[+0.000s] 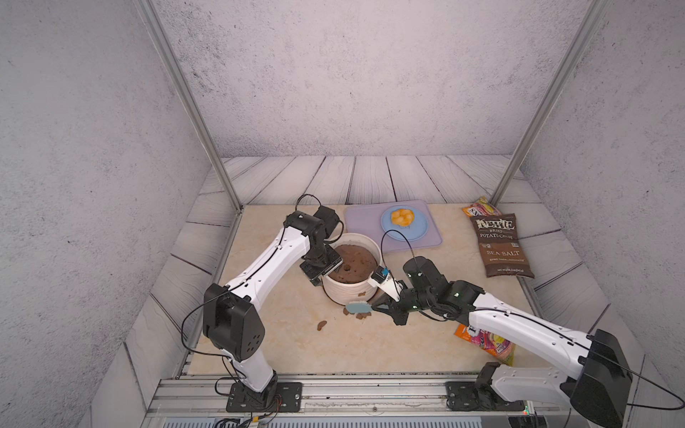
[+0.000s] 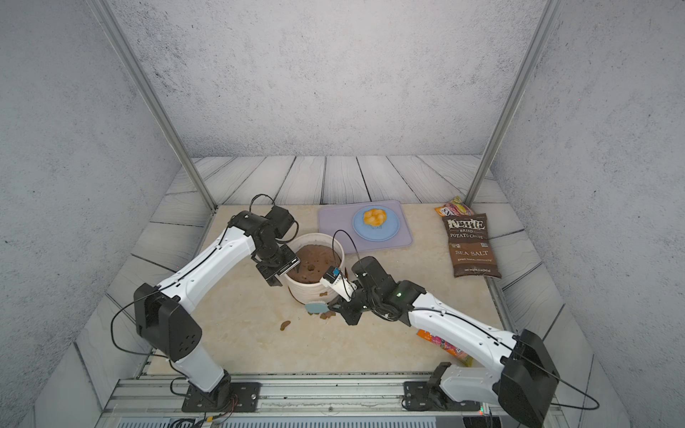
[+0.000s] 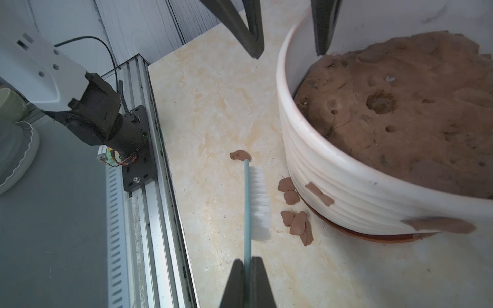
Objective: Scrub the dried mud off the ceramic pot
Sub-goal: Brush off the soil from the pot, then rotate the pot on the tray.
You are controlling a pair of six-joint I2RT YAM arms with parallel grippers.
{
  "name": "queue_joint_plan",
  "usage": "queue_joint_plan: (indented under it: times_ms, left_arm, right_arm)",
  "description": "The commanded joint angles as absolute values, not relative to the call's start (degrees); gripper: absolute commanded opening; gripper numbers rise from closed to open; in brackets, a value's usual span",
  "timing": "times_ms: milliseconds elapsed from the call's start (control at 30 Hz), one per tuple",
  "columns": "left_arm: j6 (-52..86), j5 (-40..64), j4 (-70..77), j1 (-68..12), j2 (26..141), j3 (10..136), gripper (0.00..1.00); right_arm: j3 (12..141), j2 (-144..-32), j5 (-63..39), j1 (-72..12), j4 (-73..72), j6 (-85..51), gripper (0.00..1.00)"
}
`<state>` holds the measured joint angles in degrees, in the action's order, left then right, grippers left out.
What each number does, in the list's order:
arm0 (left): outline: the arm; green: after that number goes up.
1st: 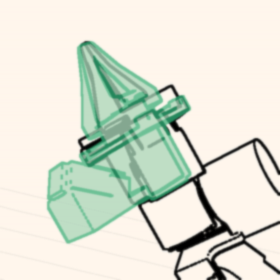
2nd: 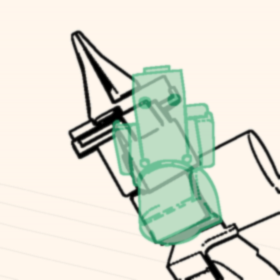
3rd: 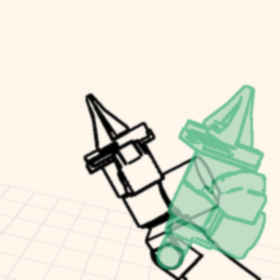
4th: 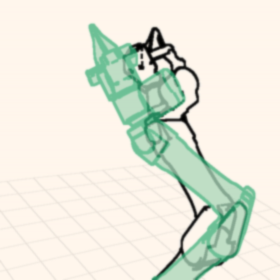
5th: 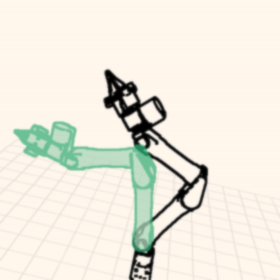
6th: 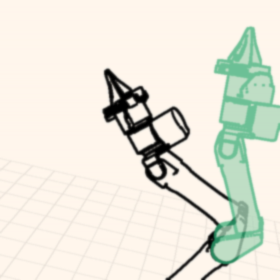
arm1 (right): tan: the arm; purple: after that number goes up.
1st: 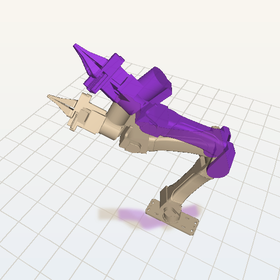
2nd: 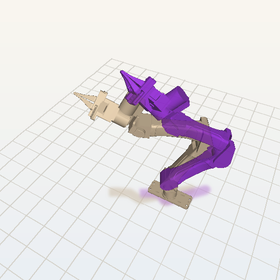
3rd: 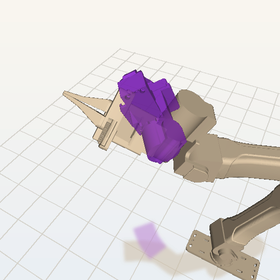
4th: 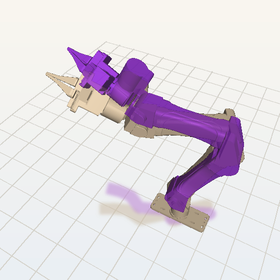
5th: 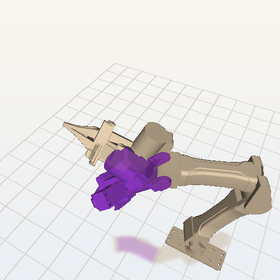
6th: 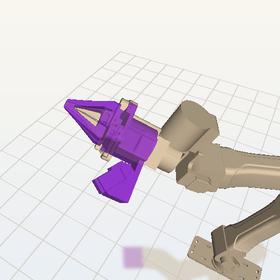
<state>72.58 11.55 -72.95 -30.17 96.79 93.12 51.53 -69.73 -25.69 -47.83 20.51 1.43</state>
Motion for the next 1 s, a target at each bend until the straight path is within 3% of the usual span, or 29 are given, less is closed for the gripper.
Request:
queue_joint_plan:
  times_ms: [0, 467, 967]
  left_arm:
    - [78.73, 13.19, -71.95, -31.52, 96.33, 92.85, 0.59]
    - [78.94, 13.24, -72.27, -32.7, 99.49, 93.16, 0.28]
    - [76.66, 11.96, -73.5, -32.61, 101.95, 94.99, 0.11]
  right_arm:
    - [50.8, -68.24, -24.81, -47.64, 20.48, 0.75, 0.0]
    - [49.81, -66.35, -23.75, -47.46, 20.45, 0.09, 0.0]
    - [48.57, -64.82, -23.44, -47.46, 17.88, -1.87, 0.0]
